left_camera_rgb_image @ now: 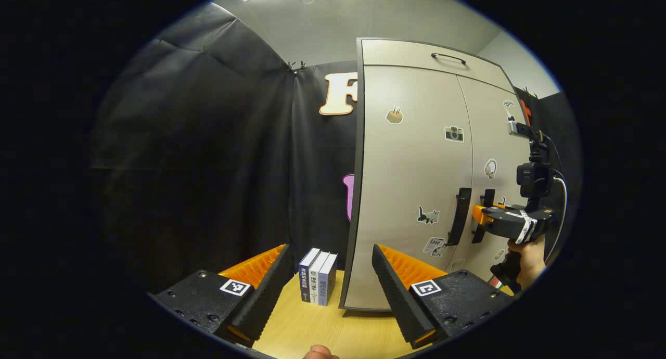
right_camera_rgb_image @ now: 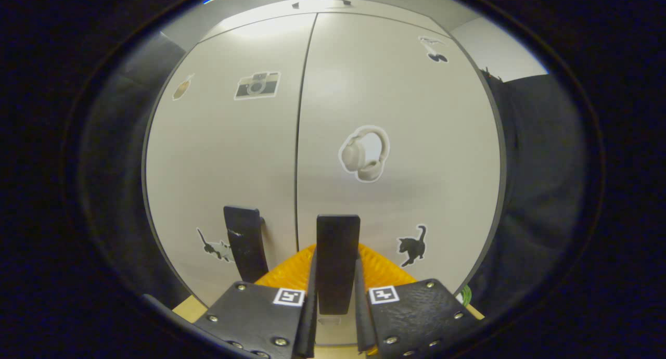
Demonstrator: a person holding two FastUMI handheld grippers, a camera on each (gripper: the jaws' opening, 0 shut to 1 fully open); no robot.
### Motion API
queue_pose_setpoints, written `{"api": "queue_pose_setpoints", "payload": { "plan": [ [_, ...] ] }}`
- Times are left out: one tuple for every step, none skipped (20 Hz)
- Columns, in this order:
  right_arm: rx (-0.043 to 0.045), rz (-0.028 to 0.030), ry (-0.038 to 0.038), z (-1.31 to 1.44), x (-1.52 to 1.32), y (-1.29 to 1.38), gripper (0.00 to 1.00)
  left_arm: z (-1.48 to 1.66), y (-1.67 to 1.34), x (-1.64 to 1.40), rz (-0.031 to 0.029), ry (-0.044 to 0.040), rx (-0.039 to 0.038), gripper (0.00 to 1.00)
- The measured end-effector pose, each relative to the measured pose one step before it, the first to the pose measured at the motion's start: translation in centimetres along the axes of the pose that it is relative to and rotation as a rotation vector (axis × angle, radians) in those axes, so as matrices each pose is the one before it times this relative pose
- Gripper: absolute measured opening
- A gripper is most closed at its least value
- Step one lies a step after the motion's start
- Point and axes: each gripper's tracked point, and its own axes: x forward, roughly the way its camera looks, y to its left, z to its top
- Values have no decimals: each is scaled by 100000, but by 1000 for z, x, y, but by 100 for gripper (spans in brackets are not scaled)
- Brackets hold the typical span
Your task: Open the right door of the double-door shoe cabinet with the right hand, and open the left door with the left hand.
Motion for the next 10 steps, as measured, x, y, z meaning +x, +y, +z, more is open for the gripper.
{"api": "queue_pose_setpoints", "payload": {
  "plan": [
    [-180, 182, -818, 250, -211, -23, 30, -103, 3, -166, 13, 270, 150, 96],
    [1221, 667, 962, -241, 0, 21, 27, -18, -47, -195, -166, 246, 127, 96],
    [97, 671, 1224, -21, 48, 40, 23, 0, -55, -144, -347, 49, 126, 96],
    [185, 340, 378, -7, -299, -173, 23, 28, -94, -167, -370, 17, 32, 96],
    [99, 952, -802, 244, -107, 48, 23, -80, -156, -116, -518, 80, 22, 96],
    [-538, 1563, 120, -169, -339, 2, 11, -40, -227, -130, -549, 84, 34, 96],
    [-12, 1818, -42, 127, -272, -48, 11, -146, -168, -158, -506, 293, 15, 96],
    [912, 2063, 337, -48, -245, 70, 11, -37, -200, -107, -678, 381, -73, 96],
    [606, 1911, 142, 51, -299, 33, 11, -133, -290, -60, -833, 330, -199, 96],
    [-369, 1630, 73, -29, -209, -58, 11, -55, -303, -109, -873, 287, -221, 96]
  ]
}}
